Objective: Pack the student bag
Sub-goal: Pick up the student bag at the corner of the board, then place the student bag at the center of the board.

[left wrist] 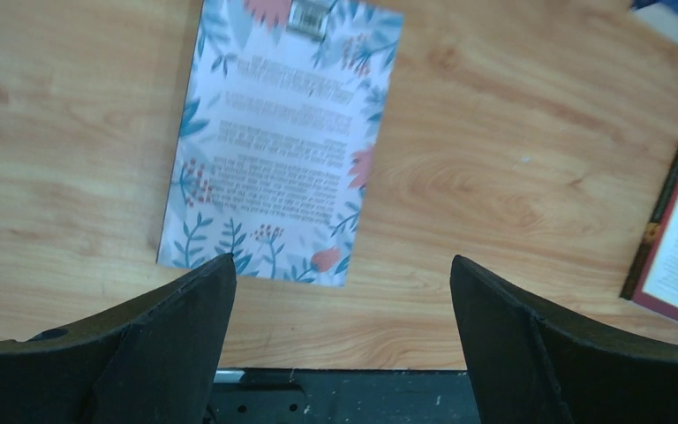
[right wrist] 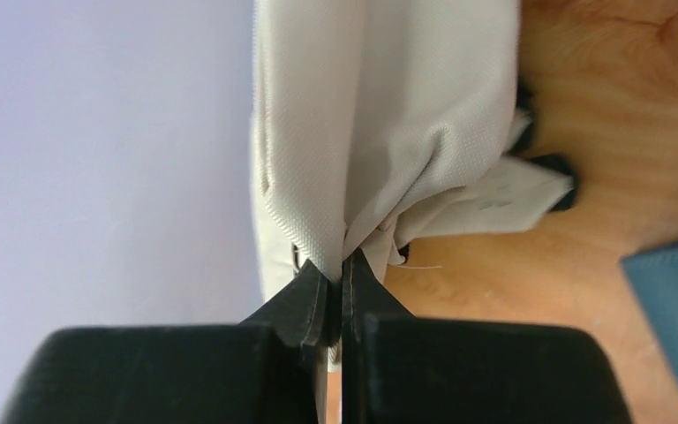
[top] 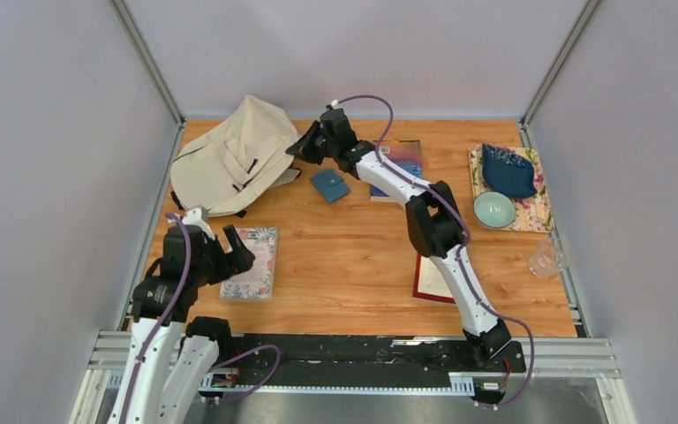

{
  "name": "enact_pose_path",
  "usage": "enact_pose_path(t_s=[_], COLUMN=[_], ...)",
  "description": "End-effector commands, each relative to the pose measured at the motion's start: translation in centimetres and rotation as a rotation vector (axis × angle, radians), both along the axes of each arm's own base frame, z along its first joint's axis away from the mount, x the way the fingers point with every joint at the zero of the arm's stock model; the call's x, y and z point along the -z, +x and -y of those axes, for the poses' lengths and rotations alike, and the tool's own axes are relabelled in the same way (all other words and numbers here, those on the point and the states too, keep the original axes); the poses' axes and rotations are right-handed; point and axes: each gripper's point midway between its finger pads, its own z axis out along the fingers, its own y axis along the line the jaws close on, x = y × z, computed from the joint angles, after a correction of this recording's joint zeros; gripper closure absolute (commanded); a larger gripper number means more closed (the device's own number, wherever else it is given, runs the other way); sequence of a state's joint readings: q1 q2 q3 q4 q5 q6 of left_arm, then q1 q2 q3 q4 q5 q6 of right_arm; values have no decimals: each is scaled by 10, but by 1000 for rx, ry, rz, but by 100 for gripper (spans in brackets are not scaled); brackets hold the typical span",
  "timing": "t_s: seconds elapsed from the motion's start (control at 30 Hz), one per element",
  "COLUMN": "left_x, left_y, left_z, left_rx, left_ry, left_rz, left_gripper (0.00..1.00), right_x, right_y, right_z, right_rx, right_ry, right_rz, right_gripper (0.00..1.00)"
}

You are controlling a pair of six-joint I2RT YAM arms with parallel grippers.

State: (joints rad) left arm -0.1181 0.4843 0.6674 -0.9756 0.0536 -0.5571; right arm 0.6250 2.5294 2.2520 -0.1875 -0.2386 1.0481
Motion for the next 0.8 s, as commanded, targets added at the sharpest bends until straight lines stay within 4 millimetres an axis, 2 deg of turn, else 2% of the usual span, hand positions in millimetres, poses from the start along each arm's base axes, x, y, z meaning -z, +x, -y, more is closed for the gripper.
enact_pose_path(t_s=[0.0,0.03,0.07,0.1,0.13,0.17,0.2,0.23,0.27,0.3,0.33,0.37,0.4,0.43,0.47,0.5,0.53,0.57,0.6,0.63,0.67,0.7,0.77], left_x=[-75,-77,-92,-94,-91,-90,-94,-89,-90,-92,-88,-85,-87,-70,-64,-67,-53,-48,-48,-35,-32,-32,-29], left_y=[29,30,32,34,37,38,45,46,48,47,46,45,44,40,39,41,37,35,34,32,30,33,32], left_z=[2,6,9,4,3,3,7,8,9,18,25,32,46,53,59,69,73,77,84,88,93,97,105], left_rx=[109,153,182,182,188,192,203,200,193,219,223,237,283,282,291,313,300,302,323,313,325,330,357], left_ry=[72,121,150,199,223,233,224,217,204,164,121,83,13,-38,-80,-137,-187,-215,-253,-287,-315,-336,-363], left_rz=[162,138,166,169,168,176,223,229,231,236,231,226,250,230,237,276,252,243,247,205,187,190,178], left_gripper=[2,2,1,1,1,1,1,1,1,1,1,1,2,2,3,3,3,3,4,4,5,5,5], right_x=[-210,-258,-259,-244,-272,-279,-231,-224,-251,-233,-191,-197,-175,-120,-99,-93,-70,-36,-25,-20,-3,-9,-1], right_y=[-27,-45,-51,-58,-76,-89,-98,-104,-130,-141,-151,-173,-188,-199,-211,-229,-241,-257,-274,-282,-291,-301,-309], right_z=[36,54,62,73,96,109,121,137,157,165,179,197,208,224,233,247,255,268,281,289,297,304,316], right_rx=[32,64,81,105,149,172,198,254,266,268,302,311,323,363,366,370,372,378,381,394,400,407,440], right_ry=[285,327,323,300,319,323,272,260,304,287,229,234,182,91,61,50,19,-39,-63,-69,-89,-70,-73], right_rz=[287,347,350,337,393,421,373,378,428,405,351,373,334,257,215,204,157,96,66,62,40,61,48], right_gripper=[100,100,100,100,100,100,100,100,100,100,100,100,100,100,100,100,100,100,100,100,100,100,100])
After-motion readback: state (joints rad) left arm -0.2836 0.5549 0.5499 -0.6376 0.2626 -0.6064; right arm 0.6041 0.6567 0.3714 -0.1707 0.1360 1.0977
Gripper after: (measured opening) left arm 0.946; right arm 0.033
